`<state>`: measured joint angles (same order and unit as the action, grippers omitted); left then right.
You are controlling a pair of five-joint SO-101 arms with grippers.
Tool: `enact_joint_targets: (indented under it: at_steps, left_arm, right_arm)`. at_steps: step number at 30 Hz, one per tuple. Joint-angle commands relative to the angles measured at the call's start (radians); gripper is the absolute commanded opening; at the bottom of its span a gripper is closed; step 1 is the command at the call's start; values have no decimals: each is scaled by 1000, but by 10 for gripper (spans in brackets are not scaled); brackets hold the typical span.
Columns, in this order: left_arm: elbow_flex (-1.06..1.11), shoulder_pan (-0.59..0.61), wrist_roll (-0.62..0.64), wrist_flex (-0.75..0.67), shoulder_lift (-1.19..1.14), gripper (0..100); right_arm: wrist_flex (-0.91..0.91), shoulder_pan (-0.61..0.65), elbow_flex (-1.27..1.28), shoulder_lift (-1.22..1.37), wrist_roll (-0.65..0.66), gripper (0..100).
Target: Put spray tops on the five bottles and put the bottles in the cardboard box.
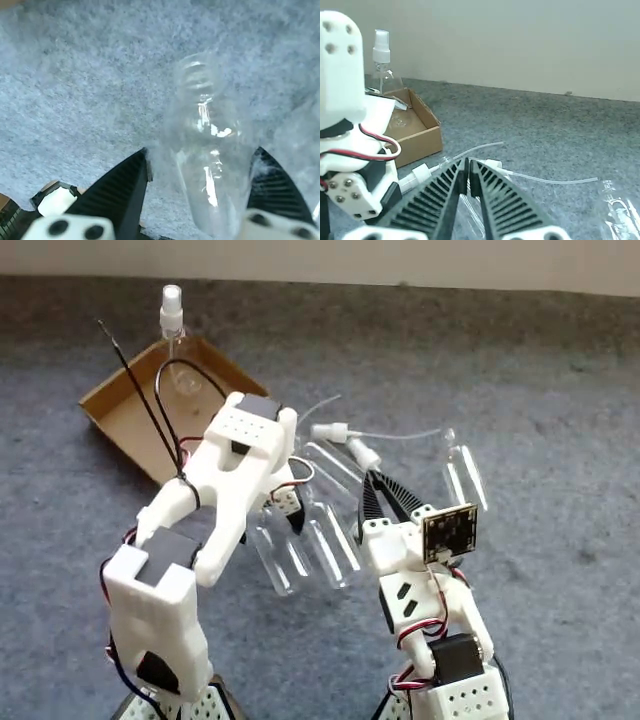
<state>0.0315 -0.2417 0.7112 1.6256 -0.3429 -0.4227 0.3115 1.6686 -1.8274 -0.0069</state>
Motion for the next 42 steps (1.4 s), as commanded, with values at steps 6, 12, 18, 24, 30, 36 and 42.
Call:
enact_joint_targets:
  at_steps: [6,12,18,24,30,36,42]
  left_arm:
    - [-44,-12,55,-72,-76,242]
    - [-44,-12,75,-72,-113,242]
    - [-36,-12,77,-72,-113,183]
    - [-36,-10,68,-68,-111,162]
    - [-45,-10,-100,-64,-105,157]
    - [-47,64,-365,-63,-104,158]
    - [-147,185,-773,3,-102,158]
  right_arm:
    - [2,-10,116,-10,2,4]
    - [2,-12,116,-10,2,4]
    - [2,-12,117,-10,2,4]
    - [2,-12,117,-10,2,4]
    - [2,-12,117,-10,2,4]
    - [2,-12,117,-10,2,4]
    - [2,-12,117,-10,2,4]
